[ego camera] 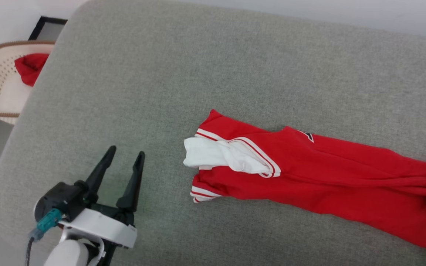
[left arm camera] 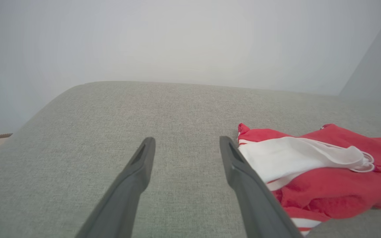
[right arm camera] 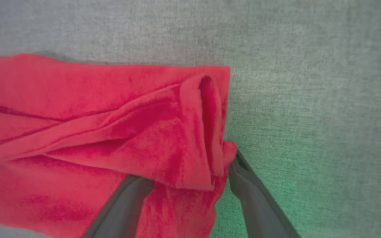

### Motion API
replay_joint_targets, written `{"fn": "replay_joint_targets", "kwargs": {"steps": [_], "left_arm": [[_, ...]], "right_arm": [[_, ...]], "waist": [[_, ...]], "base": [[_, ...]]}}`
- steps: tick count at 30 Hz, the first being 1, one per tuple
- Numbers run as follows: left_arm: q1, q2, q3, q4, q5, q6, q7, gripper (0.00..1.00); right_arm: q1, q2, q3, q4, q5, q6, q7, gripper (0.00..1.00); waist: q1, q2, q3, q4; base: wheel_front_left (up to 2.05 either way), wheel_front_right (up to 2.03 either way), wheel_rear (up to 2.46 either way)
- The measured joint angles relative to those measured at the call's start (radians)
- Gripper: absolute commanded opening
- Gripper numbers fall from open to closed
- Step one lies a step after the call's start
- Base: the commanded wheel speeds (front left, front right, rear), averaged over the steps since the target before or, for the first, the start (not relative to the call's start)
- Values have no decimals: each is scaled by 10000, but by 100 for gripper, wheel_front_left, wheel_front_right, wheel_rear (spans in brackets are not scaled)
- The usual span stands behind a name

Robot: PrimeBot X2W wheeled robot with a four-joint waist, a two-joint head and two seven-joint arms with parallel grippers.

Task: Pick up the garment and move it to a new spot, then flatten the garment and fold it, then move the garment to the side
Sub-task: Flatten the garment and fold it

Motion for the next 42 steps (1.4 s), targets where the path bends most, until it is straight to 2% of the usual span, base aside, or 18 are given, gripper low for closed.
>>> {"fn": "replay_joint_targets", "kwargs": {"steps": [7, 8, 9, 11, 23, 29, 34, 40, 41, 42], "left_arm": [[-263, -98, -142, 2, -180, 0, 0, 100], [-278, -105, -144, 2, -186, 0, 0, 100], [-277, -113, -144, 12, -192, 0, 0, 100], [-278, -140, -140, 27, -222, 0, 0, 100], [-317, -196, -242, 10, -209, 0, 0, 100], [-302, -33, -188, -92, -194, 0, 0, 100], [-289, 73, -128, -234, -201, 0, 0, 100], [-311, 593, -96, -583, -337, 0, 0, 100], [-311, 593, -96, -583, -337, 0, 0, 100], [-348, 736, -63, -658, -341, 0, 0, 100]], "right_arm": [[-314, 261, -199, -180, -813, 2, 711, 100], [-314, 255, -198, -226, -859, 2, 788, 97], [-314, 226, -196, -268, -876, 2, 861, 41], [-310, 196, -199, -316, -884, 2, 915, 0], [-309, 316, -113, -282, -692, 2, -17, 0], [-481, 466, -366, -86, -502, 19, -1233, 0], [-604, 334, -974, 192, -426, 13, -1831, 0], [-974, -282, -2790, 694, -579, 0, -2663, 0], [-974, -282, -2790, 694, -579, 0, -2663, 0], [-1046, -420, -3300, 811, -821, 0, -2938, 0]], "waist": [[0, 0, 447, 202], [1, 0, 488, 235], [0, 0, 525, 265], [0, 0, 585, 301], [0, 0, 581, 83], [0, 0, 568, -284], [0, 0, 605, -600], [1, 1, 830, -1140], [1, 1, 830, -1140], [0, 0, 939, -1251]], "base": [[0, 0, 0], [0, 0, 0], [0, 0, 0], [0, 0, 0], [0, 0, 0], [0, 0, 0], [0, 0, 0], [0, 0, 0], [0, 0, 0], [0, 0, 0]]}}
